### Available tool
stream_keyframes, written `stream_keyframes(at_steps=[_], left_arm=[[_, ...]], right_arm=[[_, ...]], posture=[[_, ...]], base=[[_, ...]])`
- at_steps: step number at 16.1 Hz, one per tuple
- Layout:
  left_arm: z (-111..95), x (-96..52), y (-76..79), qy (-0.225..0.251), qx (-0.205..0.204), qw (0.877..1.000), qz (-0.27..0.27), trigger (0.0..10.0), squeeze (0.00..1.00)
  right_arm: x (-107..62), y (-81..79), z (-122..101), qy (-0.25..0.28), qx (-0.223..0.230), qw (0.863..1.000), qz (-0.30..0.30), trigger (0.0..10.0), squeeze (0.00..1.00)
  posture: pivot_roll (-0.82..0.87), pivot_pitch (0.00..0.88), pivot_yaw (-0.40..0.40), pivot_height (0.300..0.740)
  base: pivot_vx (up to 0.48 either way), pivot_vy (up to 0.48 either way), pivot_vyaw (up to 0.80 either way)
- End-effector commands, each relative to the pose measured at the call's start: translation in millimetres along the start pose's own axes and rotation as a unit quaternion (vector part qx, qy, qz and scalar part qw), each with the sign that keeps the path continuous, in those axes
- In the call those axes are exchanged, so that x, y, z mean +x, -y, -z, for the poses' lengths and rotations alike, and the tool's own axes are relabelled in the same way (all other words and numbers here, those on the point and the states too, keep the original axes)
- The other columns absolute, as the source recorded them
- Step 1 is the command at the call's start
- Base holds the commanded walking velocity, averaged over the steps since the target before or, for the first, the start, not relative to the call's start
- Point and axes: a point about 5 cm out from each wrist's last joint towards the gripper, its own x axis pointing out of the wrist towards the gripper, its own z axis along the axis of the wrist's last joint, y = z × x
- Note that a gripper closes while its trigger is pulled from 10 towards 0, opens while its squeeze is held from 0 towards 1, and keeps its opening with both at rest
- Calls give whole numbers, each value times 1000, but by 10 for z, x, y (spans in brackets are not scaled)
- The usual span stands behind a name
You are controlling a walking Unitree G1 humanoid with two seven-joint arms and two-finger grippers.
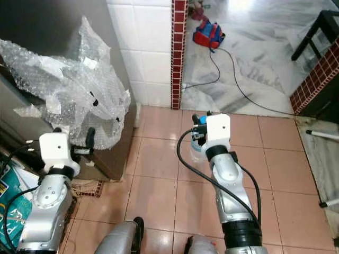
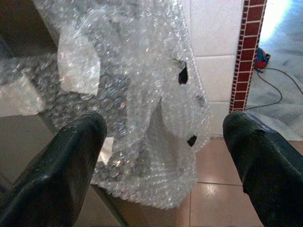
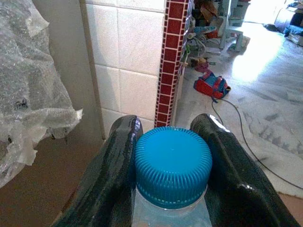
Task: Restocking fridge
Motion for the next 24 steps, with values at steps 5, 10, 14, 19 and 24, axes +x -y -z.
stream_keyframes(at_steps=[5, 10, 14, 19, 24], left_arm=[[4, 5, -128, 5, 21, 999, -44, 10000, 0], [56, -146, 81, -19, -43, 996, 77, 10000, 839], [61, -233, -256, -12, -25, 998, -53, 10000, 525], [-122, 36, -308, 22, 22, 999, -35, 10000, 0], [-153, 159, -310, 23, 71, 997, 14, 10000, 0]], right_arm=[[54, -28, -76, 19, -3, 1000, -10, 10000, 0], [44, -23, -60, 15, -1, 1000, -11, 10000, 0], [55, -18, -43, 11, -7, 1000, -17, 10000, 0], [168, -54, -106, 26, -15, 999, -30, 10000, 0], [186, -10, -124, 38, -25, 999, -19, 10000, 0]], posture=[[45, 127, 17, 740], [39, 132, 21, 740], [56, 143, 8, 740], [85, 117, 4, 740], [75, 106, 14, 740]], base=[[0, 0, 453], [0, 0, 85], [0, 0, 313], [0, 0, 765], [0, 0, 763]])
